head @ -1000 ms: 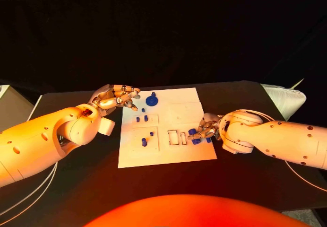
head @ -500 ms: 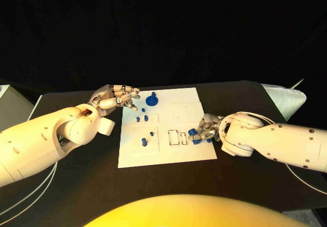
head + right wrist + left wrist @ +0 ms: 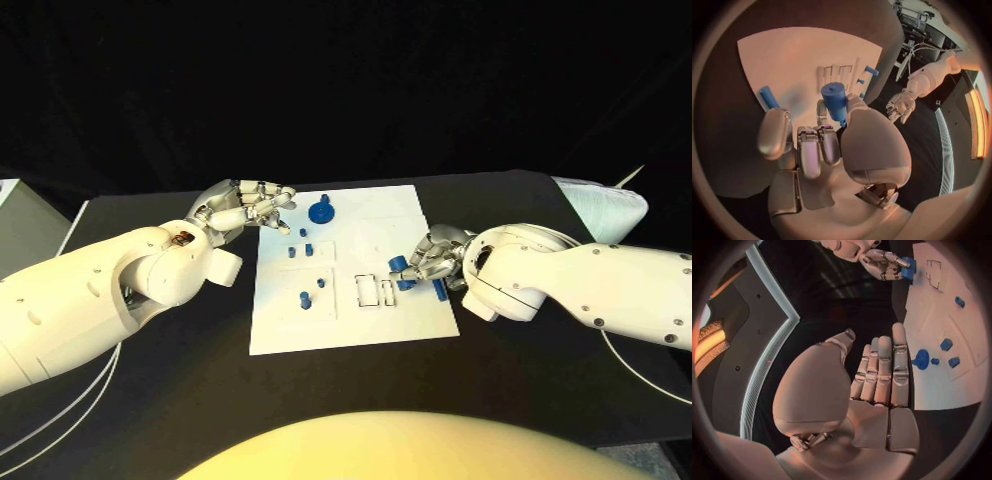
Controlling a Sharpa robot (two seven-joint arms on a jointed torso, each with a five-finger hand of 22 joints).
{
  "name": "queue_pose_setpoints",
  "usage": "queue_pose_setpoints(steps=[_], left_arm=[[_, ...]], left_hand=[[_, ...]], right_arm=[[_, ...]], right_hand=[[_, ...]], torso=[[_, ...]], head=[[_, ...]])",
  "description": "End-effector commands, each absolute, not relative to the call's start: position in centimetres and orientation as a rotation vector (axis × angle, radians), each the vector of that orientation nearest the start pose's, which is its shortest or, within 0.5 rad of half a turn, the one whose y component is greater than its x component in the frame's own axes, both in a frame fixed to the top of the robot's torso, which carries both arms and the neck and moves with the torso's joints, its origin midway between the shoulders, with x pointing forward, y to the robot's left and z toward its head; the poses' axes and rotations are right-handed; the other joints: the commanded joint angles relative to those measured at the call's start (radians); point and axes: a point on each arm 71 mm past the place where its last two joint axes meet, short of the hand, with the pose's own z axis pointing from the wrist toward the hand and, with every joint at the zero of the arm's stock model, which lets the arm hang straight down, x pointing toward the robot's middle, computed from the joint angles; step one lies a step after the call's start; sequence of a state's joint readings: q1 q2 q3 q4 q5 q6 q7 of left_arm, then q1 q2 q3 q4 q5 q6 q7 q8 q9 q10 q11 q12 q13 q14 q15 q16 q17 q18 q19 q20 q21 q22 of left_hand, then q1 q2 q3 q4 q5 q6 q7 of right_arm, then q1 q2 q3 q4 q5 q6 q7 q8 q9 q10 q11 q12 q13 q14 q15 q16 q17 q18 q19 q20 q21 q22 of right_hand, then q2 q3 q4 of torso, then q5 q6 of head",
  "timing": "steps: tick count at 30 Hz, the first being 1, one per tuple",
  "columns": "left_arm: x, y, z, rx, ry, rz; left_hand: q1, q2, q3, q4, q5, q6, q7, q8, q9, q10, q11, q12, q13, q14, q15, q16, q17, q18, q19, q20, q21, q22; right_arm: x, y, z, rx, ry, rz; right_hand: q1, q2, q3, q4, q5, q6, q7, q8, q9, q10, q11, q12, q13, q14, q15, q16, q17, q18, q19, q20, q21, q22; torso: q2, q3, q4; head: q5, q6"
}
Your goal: Assemble the parts on the task board
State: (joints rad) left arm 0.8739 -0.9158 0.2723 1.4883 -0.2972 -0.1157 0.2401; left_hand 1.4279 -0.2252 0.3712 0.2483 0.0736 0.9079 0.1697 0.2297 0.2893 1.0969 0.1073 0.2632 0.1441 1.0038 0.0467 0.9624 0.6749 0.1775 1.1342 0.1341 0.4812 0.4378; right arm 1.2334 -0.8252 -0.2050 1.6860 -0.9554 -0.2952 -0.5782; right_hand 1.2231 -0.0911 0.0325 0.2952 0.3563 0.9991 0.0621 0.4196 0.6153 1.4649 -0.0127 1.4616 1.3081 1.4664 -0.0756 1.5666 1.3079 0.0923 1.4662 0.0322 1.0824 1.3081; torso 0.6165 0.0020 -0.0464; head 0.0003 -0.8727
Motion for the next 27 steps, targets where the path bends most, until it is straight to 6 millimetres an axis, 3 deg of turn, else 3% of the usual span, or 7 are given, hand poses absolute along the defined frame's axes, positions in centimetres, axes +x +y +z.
queue_pose_setpoints(steps=[1,12,27], left_arm=[[46.8,25.1,-22.9,-1.073,1.593,-1.532],[46.7,24.9,-22.8,-1.073,1.593,-1.541],[46.7,24.9,-22.8,-1.074,1.597,-1.547]], left_hand=[[0.011,-0.003,-0.002,0.003,0.001,-0.004,-0.001,0.007,0.001,-0.008,0.001,0.003,0.001,-0.008,0.000,-0.002,-0.002,-0.002,-0.007,0.002,0.006,0.001],[0.012,-0.003,-0.001,0.003,0.002,-0.004,-0.001,0.007,0.002,-0.009,0.001,0.003,0.002,-0.009,0.000,-0.003,-0.002,-0.002,-0.008,0.002,0.008,0.003],[0.013,-0.002,-0.001,0.003,0.002,-0.004,-0.001,0.007,0.002,-0.009,0.002,0.003,0.002,-0.010,0.000,-0.003,-0.003,-0.002,-0.010,0.002,0.008,0.004]], right_arm=[[42.9,-17.0,-24.4,0.510,2.225,0.536],[43.0,-14.4,-25.9,0.419,2.316,0.541],[43.6,-13.7,-26.8,0.336,2.316,0.492]], right_hand=[[0.024,0.028,0.011,-0.003,-0.002,0.017,-0.009,0.011,0.008,0.036,-0.006,0.005,0.165,0.104,-0.006,0.003,0.260,-0.009,0.019,-0.005,0.005,0.044],[-0.008,0.022,0.015,-0.003,-0.029,0.016,-0.007,0.011,0.006,0.029,-0.004,-0.006,0.157,0.102,-0.004,0.000,0.254,-0.007,0.016,-0.005,-0.009,0.040],[-0.051,0.012,0.010,-0.003,-0.051,0.017,-0.005,0.016,0.007,0.028,-0.002,-0.010,0.156,0.102,-0.002,0.000,0.253,-0.007,0.015,-0.003,-0.011,0.042]], torso=[[0.002,0.0009,0.0011],[0.003,0.0010,0.0019],[0.004,0.0011,0.0005]], head=[[0.003,0.000],[0.009,0.000],[0.012,0.000]])
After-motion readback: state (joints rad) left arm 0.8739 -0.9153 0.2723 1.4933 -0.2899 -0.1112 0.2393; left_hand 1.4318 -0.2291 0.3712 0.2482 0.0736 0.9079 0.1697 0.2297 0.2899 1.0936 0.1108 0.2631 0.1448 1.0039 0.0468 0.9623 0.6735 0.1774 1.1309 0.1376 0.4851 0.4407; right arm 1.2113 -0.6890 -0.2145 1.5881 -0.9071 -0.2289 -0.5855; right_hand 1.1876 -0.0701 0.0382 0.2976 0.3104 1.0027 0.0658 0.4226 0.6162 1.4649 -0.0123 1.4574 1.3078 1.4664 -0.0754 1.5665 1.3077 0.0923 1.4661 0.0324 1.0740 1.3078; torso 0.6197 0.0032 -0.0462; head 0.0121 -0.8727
